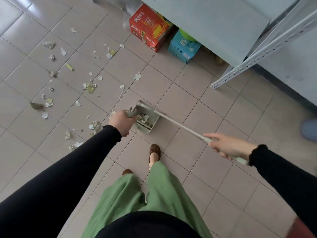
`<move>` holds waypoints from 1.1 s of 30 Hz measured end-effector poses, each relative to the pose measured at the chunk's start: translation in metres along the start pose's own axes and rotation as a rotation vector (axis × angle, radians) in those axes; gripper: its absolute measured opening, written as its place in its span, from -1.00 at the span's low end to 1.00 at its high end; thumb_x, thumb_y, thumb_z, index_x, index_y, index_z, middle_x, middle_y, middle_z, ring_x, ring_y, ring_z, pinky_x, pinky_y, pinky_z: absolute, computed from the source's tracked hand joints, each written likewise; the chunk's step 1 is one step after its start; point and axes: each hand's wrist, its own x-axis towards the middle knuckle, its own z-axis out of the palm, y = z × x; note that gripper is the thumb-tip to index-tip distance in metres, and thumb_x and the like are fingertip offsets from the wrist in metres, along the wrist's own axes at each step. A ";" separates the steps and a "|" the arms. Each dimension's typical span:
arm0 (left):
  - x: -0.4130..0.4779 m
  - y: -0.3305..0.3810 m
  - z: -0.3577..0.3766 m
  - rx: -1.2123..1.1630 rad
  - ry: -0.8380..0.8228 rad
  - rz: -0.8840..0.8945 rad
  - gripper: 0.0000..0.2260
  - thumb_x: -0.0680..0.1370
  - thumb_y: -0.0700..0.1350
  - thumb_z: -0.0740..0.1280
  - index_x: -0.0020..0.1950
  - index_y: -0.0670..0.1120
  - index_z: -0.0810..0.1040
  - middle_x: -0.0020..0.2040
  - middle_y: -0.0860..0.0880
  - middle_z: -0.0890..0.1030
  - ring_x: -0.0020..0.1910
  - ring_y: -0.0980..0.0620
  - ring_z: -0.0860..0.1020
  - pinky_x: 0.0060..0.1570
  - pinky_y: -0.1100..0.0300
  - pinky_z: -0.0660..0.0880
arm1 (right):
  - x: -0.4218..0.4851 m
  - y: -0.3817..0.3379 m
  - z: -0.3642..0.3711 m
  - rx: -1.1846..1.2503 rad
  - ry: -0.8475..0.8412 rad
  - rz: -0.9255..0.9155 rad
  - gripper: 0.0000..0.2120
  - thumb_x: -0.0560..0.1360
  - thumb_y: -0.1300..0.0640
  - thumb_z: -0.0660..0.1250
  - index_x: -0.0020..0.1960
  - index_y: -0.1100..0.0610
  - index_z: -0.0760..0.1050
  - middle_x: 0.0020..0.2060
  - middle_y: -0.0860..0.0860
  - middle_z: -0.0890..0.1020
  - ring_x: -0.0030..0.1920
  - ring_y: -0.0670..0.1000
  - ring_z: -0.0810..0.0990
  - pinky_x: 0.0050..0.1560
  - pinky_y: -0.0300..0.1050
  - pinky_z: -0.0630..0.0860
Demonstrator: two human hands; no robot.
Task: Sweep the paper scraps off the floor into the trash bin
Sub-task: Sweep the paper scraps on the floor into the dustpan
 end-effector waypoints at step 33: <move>-0.195 -0.317 -0.119 -0.031 0.077 0.055 -0.85 0.60 -0.09 0.33 0.15 0.00 0.59 -0.36 -0.06 0.44 -0.53 0.01 0.34 -0.53 0.19 0.39 | 0.014 -0.042 0.344 0.226 0.245 -0.010 -0.61 0.60 0.22 0.18 0.42 0.18 0.28 -0.19 0.09 0.46 -0.43 -0.01 0.37 -0.54 -0.16 0.35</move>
